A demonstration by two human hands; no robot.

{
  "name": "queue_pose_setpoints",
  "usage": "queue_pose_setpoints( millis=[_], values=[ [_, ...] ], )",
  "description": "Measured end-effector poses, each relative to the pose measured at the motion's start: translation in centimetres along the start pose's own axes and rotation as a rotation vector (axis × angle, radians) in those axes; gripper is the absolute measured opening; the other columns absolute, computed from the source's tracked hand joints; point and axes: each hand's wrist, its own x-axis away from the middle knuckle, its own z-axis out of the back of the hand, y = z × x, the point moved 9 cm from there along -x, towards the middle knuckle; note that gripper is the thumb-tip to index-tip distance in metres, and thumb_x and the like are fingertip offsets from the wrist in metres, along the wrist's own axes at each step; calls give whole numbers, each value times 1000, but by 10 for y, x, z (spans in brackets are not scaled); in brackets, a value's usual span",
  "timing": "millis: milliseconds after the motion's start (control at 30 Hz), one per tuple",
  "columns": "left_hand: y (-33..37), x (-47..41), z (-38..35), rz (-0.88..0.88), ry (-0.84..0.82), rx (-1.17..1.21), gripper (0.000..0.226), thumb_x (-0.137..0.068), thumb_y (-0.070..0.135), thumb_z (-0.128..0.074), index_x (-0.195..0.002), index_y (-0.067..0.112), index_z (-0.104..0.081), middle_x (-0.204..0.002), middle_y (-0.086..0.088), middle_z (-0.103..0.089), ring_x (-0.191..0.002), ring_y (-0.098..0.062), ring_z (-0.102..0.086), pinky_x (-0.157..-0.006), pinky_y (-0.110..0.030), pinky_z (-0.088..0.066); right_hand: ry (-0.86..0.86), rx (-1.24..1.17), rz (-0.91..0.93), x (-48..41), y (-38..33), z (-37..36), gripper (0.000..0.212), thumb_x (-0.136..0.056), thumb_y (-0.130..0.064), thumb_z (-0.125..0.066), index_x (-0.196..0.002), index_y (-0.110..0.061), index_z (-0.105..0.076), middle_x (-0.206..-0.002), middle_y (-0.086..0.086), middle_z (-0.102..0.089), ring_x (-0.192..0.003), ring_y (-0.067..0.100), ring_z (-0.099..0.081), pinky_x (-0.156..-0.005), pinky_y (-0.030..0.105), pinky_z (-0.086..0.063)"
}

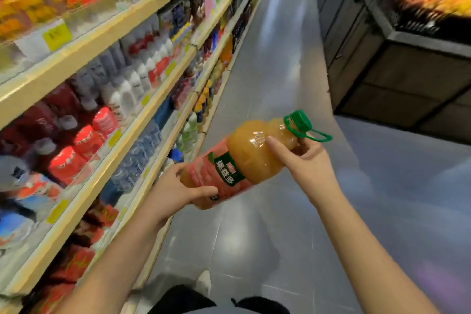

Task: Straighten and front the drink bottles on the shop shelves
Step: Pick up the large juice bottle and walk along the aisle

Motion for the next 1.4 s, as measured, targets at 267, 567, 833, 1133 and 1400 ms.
queue_pose_setpoints(
  millis=[267,567,833,1133,1400],
  values=[
    [55,-116,-46,-28,-149,-21,93,-30,47,-101,-110,37,-56,-105,-1,-73,-85,-9,-74,-60,-24,-59,137,-30,-70,-86,14,32,38,-70,-58,-86,-105,-49,-73,-110,-24,-74,-106,-2,-69,-95,36,-57],
    [123,-272,-119,-10,-207,-52,116,-28,46,-102,-130,29,-49,-109,2,-72,-86,-8,-74,-64,-26,-60,140,-132,-7,-249,56,85,39,-76,-38,-87,-110,-38,-68,-109,-27,-73,-103,-5,-68,-76,8,-53],
    [203,-388,-182,1,-164,-37,116,-30,47,-102,-132,27,-50,-115,2,-70,-96,-12,-73,-71,-31,-62,92,-160,26,-410,73,143,49,-70,-45,-88,-114,-36,-69,-113,-21,-74,-106,0,-69,-80,14,-56],
    [271,-532,-224,12,-132,-47,113,-31,47,-103,-130,28,-52,-114,1,-72,-97,-13,-73,-79,-37,-62,116,-74,-3,-576,100,179,56,-65,-64,-86,-115,-45,-68,-115,-23,-72,-111,0,-67,-97,41,-57],
    [324,-699,-253,22,-152,-39,112,-34,42,-103,-132,27,-53,-112,1,-71,-97,-12,-72,-80,-35,-62,98,-136,13,-745,126,176,44,-75,-36,-90,-112,-42,-67,-112,-25,-72,-104,-3,-69,-82,17,-58]
  ],
)
